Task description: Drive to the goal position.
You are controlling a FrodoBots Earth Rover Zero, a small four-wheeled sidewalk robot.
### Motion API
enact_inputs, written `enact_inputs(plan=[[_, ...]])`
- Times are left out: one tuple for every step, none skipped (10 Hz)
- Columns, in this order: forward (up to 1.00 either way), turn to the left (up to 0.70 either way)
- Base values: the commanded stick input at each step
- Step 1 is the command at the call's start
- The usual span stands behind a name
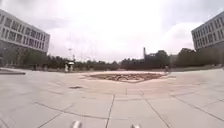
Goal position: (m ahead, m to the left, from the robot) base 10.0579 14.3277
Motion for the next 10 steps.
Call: enact_inputs(plan=[[0.7, 0.0], [0.7, 0.0], [0.7, 0.0], [0.7, 0.0], [0.7, 0.0], [0.7, 0.0], [0.7, 0.0], [0.7, 0.0], [0.7, 0.0], [0.7, 0.01]])
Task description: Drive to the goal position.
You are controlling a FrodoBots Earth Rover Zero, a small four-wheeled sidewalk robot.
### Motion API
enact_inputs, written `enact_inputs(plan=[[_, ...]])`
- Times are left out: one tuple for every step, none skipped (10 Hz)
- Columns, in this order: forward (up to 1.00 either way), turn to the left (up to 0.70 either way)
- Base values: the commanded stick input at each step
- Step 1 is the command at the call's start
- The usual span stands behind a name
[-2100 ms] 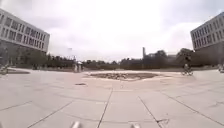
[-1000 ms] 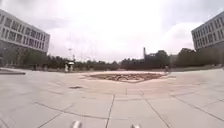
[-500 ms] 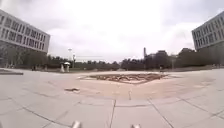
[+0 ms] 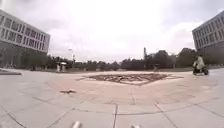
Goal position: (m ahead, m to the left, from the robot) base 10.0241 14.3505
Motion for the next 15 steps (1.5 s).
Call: enact_inputs(plan=[[0.7, 0.08], [0.7, 0.18], [0.7, 0.18], [0.7, 0.18], [0.7, 0.1], [0.7, 0.05], [0.7, 0.01], [0.7, 0.0], [0.7, 0.0], [0.7, 0.0], [0.7, 0.0], [0.7, 0.01], [0.7, 0.0], [0.7, 0.0], [0.7, 0.02]])
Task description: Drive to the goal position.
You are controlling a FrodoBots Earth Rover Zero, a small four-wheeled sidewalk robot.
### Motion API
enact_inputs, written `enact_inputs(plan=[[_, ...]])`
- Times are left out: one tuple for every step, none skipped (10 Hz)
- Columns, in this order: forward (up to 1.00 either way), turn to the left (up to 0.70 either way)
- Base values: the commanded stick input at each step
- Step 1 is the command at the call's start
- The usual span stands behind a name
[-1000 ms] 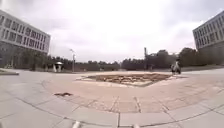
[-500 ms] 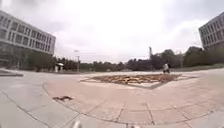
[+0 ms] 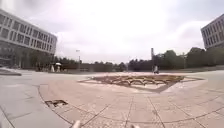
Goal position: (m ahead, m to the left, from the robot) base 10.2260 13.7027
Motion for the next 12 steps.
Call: enact_inputs(plan=[[0.7, 0.03], [0.7, 0.07], [0.7, 0.19], [0.7, 0.26], [0.7, 0.27], [0.7, 0.27], [0.7, 0.18], [0.7, 0.04], [0.7, 0.02], [0.7, 0.02], [0.7, 0.02], [0.7, 0.0]])
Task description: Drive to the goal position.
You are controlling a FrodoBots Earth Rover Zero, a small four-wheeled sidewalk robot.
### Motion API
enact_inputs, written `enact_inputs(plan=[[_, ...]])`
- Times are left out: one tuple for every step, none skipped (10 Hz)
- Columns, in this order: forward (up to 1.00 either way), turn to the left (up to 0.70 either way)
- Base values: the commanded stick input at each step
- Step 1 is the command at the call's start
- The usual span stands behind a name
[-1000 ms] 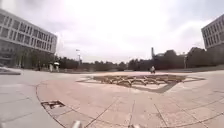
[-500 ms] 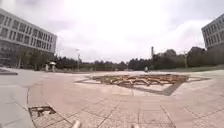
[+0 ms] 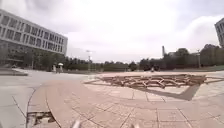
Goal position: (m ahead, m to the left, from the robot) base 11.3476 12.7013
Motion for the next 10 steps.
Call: enact_inputs(plan=[[0.7, 0.01], [0.7, 0.0], [0.7, 0.02], [0.7, 0.2], [0.7, 0.31], [0.7, 0.35], [0.7, 0.35], [0.7, 0.35], [0.7, 0.3], [0.7, 0.13]])
